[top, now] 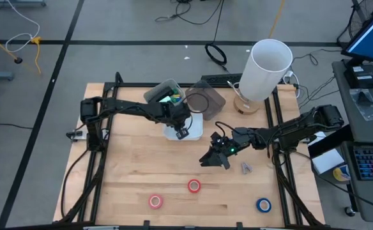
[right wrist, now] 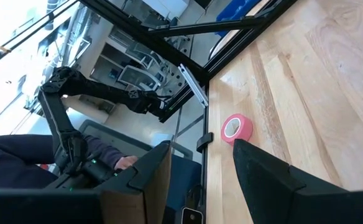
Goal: Pick and place Stapler, Stapler remover, tape
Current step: Put the gray staple remover into the white bin, then put the pink tape into the black bin
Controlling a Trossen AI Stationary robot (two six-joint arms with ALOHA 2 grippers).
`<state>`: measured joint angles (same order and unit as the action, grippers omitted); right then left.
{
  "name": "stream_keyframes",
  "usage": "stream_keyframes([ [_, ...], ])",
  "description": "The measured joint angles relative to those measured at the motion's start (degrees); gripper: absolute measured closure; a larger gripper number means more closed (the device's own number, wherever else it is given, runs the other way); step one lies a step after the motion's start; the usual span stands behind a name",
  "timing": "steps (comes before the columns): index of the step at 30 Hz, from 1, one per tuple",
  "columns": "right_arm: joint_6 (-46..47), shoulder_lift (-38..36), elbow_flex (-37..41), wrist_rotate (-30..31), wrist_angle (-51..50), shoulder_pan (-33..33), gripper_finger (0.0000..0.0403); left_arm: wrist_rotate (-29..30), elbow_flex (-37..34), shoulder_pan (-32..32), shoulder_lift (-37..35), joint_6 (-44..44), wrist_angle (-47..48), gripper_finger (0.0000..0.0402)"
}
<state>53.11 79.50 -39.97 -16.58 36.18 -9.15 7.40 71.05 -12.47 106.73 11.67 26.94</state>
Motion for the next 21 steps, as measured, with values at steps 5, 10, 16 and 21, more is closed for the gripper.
stream_keyframes([
  [5, 0.3, 0.0, 0.0, 0.0, 0.0, 0.0, 0.0236, 0.0, 0.0, 0.0, 0.0, -0.8, -0.2, 0.034],
  [10, 0.4, 0.0, 0.0, 0.0, 0.0, 0.0, 0.0236, 0.0, 0.0, 0.0, 0.0, -0.9, -0.2, 0.0316],
  [16, 0.3, 0.0, 0.0, 0.0, 0.0, 0.0, 0.0236, 0.0, 0.0, 0.1, -0.1, -0.9, -0.2, 0.0268],
  [21, 1.5, 0.0, 0.0, -0.2, 0.0, -0.2, 0.0236, -0.1, 0.0, 0.1, -2.8, -0.8, 0.8, 0.0232],
])
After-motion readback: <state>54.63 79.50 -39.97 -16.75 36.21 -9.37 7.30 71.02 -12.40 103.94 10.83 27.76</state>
